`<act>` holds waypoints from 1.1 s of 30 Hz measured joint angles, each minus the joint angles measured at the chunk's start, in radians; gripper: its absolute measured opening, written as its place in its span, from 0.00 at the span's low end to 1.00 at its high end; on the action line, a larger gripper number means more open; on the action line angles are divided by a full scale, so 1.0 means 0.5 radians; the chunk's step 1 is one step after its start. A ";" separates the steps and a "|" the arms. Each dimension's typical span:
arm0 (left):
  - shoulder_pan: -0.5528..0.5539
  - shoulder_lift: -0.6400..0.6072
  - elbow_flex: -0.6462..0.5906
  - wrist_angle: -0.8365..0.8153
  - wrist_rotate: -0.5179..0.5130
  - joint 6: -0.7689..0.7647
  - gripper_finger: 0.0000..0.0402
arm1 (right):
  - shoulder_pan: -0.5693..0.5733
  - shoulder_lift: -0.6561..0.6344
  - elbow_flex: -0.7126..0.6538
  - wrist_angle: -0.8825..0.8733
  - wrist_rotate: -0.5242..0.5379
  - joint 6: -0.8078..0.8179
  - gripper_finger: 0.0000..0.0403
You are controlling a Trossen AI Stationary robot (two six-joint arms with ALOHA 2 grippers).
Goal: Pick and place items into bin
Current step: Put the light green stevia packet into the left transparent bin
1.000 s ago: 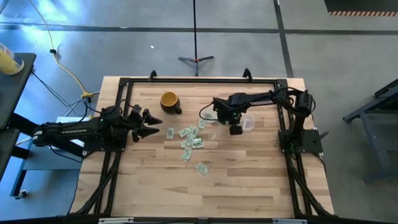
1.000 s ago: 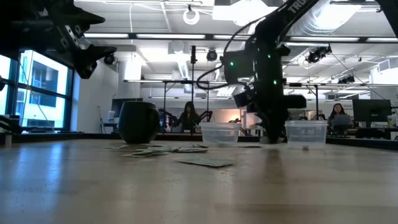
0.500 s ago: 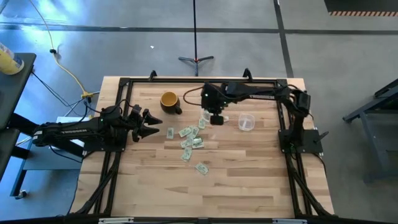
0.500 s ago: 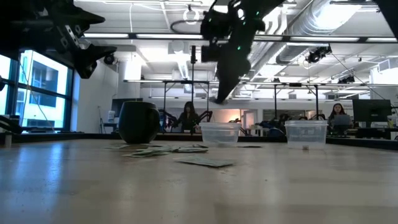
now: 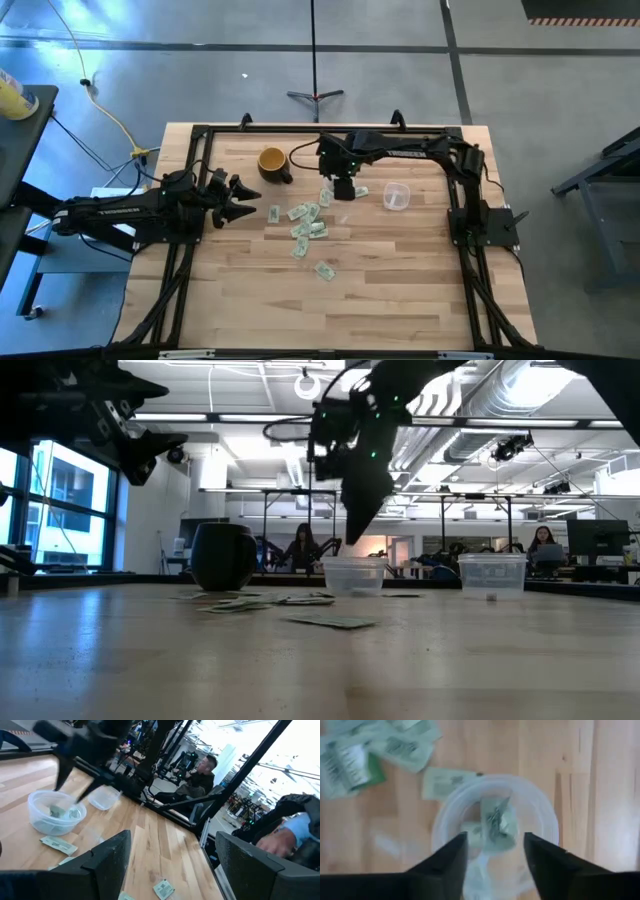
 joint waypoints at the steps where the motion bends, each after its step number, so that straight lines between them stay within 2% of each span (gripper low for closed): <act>1: 0.000 0.000 0.000 0.000 0.000 0.007 0.81 | 0.000 -0.042 -0.038 -0.036 0.018 -0.054 0.53; 5: 0.001 0.000 0.000 -0.004 0.000 0.008 0.81 | -0.010 -0.236 -0.383 0.005 0.068 -0.201 0.63; 9: 0.001 0.001 0.000 -0.010 0.002 0.006 0.81 | -0.007 -0.366 -0.759 0.266 0.200 -0.239 0.67; 12: 0.000 0.000 0.000 -0.011 0.002 -0.005 0.81 | 0.006 -0.380 -0.895 0.518 0.207 -0.246 0.68; 15: 0.000 0.000 0.000 -0.009 0.003 -0.013 0.81 | 0.009 -0.378 -0.957 0.649 0.204 -0.246 0.69; 18: 0.001 0.000 -0.001 0.045 -0.010 -0.054 0.81 | 0.008 -0.377 -0.965 0.593 0.274 -0.209 0.69; 23: 0.001 0.001 -0.001 0.389 -0.097 -0.315 0.81 | 0.013 -0.455 -0.951 0.474 0.309 -0.100 0.69; 26: 0.001 0.003 0.001 0.488 -0.155 -0.069 0.81 | 0.013 -0.502 -0.949 0.431 0.346 -0.075 0.69; 29: 0.001 0.020 -0.004 0.488 -0.232 -0.155 0.81 | 0.007 -0.535 -0.949 0.367 0.397 -0.073 0.69; 31: 0.001 0.045 -0.004 0.702 -0.247 -0.134 0.81 | -0.003 -0.544 -0.949 0.344 0.410 -0.073 0.69; 33: 0.001 0.105 0.032 0.919 -0.165 -0.112 0.81 | -0.018 -0.543 -0.949 0.310 0.418 -0.073 0.69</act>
